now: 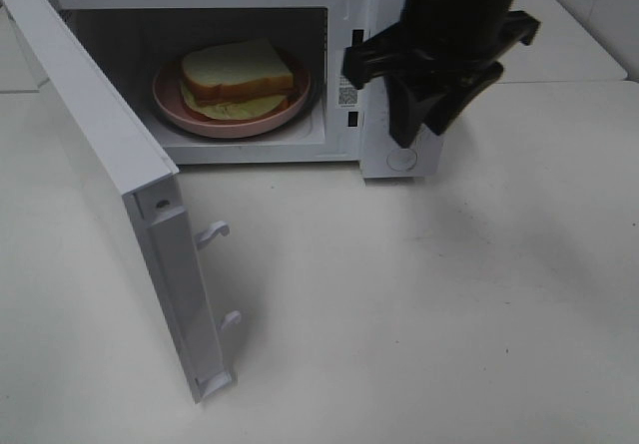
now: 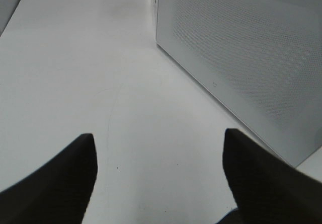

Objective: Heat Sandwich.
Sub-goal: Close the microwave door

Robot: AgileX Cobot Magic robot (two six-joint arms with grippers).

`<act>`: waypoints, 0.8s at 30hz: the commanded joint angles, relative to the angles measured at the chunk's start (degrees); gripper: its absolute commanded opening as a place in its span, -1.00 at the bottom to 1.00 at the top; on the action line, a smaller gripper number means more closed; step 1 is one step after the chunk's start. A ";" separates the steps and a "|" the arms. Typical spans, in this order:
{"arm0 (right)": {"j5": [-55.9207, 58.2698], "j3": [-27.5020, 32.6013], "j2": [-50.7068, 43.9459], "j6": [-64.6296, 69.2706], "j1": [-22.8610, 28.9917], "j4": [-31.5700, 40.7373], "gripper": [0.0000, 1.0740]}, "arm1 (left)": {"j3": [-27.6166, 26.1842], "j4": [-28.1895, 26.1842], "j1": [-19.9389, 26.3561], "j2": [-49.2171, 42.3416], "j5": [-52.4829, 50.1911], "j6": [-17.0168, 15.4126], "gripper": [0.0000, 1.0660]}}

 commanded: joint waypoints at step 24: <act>-1.89 37.64 -40.74 -1.15 -28.65 0.00 -0.23 | 0.17 0.00 -0.23 -1.32 -0.74 -0.17 0.26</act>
